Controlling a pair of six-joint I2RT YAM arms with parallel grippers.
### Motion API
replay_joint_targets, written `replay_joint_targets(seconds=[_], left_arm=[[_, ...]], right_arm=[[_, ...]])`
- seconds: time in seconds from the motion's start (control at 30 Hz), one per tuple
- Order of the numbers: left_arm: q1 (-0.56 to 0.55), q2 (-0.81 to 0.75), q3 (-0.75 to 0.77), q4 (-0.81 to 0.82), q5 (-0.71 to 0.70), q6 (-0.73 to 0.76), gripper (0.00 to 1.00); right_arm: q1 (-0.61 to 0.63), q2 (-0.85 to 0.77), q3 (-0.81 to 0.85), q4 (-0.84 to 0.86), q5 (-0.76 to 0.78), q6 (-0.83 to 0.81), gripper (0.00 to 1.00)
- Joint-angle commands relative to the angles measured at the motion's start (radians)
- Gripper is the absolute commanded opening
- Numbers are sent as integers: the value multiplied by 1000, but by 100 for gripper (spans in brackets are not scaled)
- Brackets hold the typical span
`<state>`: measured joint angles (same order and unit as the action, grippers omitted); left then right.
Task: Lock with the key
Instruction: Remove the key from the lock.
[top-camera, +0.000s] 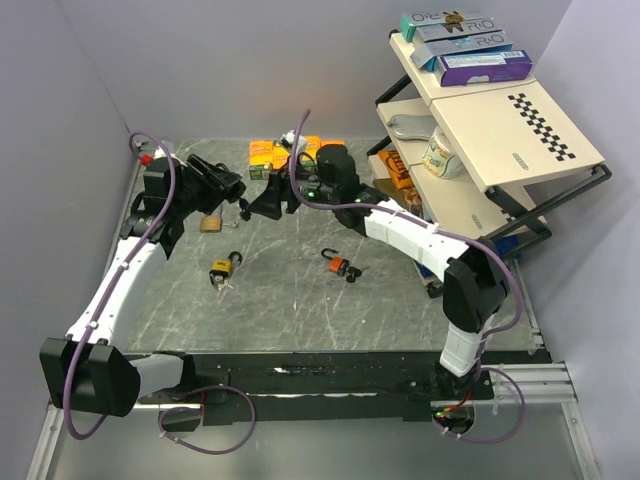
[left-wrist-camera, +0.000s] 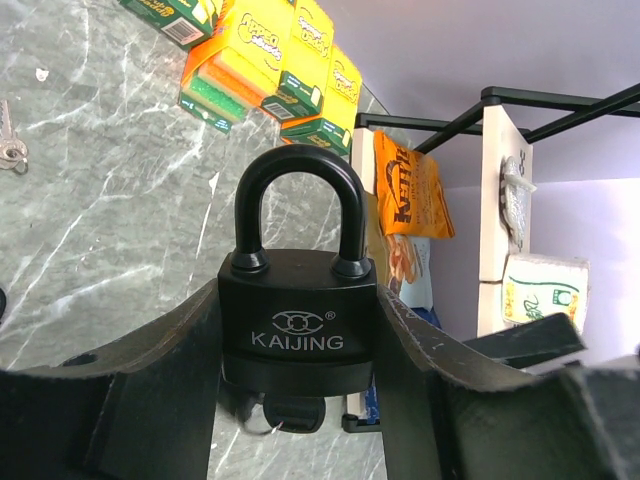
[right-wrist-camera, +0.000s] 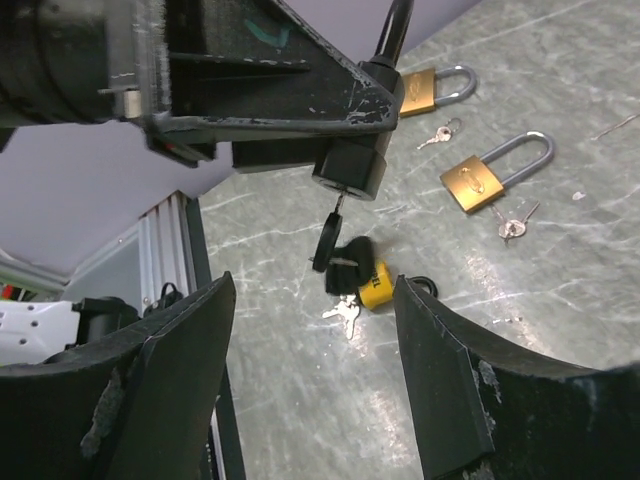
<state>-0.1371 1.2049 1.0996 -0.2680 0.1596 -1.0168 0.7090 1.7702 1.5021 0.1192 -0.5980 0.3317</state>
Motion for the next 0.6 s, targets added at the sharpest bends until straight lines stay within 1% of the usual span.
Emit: replay_joint_targets(seconds=[0.0,0.1,0.27,0.3,0.37,0.47,0.5,0.57], left_arm=[[-4,-51,16,124,3,-39,1],[-4,-65,0,131,-2,-43,1],[-4,-71,-3,136,-2,-43,1],[-4,-73,-3,130,-3,-42,1],[-2,-73,-3,130,-3,-45,1],[-2,-73,0,138,-2,-46,1],[-2,-71,5,138,-2,-45,1],[-2,-71,3,138,-5,-42,1]], right_arm=[[18,38,73,39,35,-10,69],[32,63,93,40,38,-14,66],[56,95,118,30,38,-11,64],[58,100,127,22,37,-14,61],[70,115,142,11,41,-31,59],[79,129,158,4,43,-33,50],[81,130,161,4,43,-34,42],[87,129,159,-3,50,-43,34]])
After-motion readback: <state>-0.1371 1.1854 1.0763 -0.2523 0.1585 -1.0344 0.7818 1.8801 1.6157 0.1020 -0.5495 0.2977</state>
